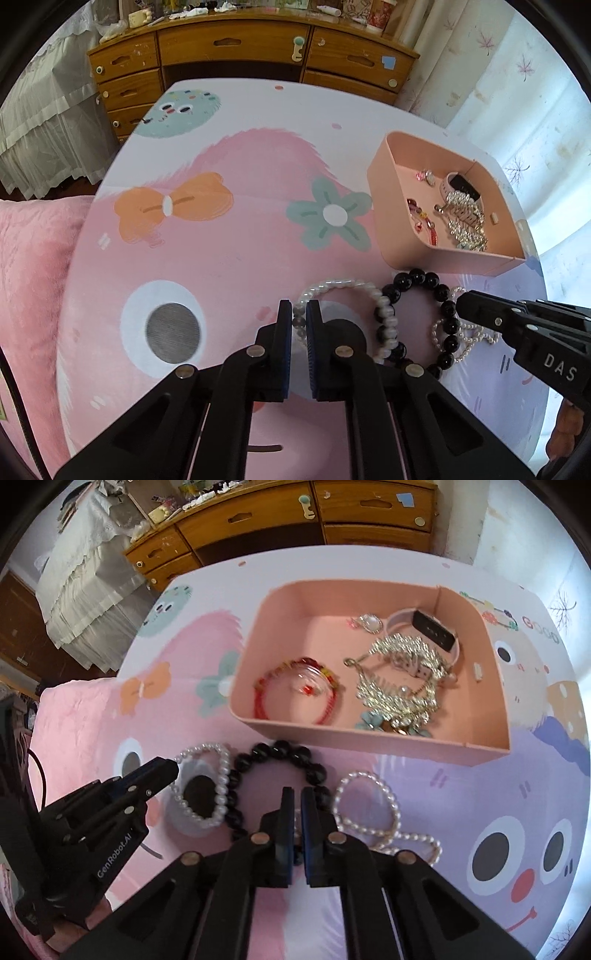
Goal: Organize jewelry
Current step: 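Grasp the pearl bracelet with the left tool while the right tool grasps the black bead bracelet, then carry both bracelets over the pink box and open both tools to drop them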
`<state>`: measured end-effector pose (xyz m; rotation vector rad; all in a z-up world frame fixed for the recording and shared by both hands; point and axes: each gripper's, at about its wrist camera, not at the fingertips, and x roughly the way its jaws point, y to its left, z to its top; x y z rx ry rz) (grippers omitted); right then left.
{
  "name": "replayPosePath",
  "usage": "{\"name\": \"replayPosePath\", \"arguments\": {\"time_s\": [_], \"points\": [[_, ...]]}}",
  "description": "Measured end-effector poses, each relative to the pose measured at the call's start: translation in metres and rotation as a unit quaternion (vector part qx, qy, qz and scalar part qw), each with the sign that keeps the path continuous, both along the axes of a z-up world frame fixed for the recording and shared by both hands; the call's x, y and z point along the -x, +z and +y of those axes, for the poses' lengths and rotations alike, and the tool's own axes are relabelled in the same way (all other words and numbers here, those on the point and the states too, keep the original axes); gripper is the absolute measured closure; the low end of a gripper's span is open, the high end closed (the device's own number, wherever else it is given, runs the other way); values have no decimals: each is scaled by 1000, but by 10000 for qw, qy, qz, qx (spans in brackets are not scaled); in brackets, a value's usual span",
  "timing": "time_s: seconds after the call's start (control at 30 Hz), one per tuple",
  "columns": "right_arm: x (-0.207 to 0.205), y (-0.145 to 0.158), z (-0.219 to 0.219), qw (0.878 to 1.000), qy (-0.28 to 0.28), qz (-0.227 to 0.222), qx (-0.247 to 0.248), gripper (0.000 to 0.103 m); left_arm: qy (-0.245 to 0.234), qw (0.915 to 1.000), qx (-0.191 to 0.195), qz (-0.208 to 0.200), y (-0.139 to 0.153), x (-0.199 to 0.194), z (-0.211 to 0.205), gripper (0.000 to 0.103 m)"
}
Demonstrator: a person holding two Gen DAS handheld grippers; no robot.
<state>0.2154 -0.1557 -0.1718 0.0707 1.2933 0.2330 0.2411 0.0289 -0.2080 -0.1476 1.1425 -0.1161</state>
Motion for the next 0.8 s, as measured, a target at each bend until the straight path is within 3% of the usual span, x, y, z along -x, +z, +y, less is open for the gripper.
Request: {"name": "replayPosePath", "arguments": {"time_s": [0.27,0.5,0.63,0.8], "points": [[-3,1,14,9997,-226,2,29,100,-231,9992,61,-334,30,2,19,98],[-6,-11,6,9979,-563,181,263,96,-622,9921,656,-868,57,13,33,98],[-6,-17,0,9966,-732,251,281,88,-779,9882,839,-1013,63,14,33,98],[-3,-25,-6,9940,-956,447,303,87,-886,9848,996,-1118,69,16,34,97]]}}
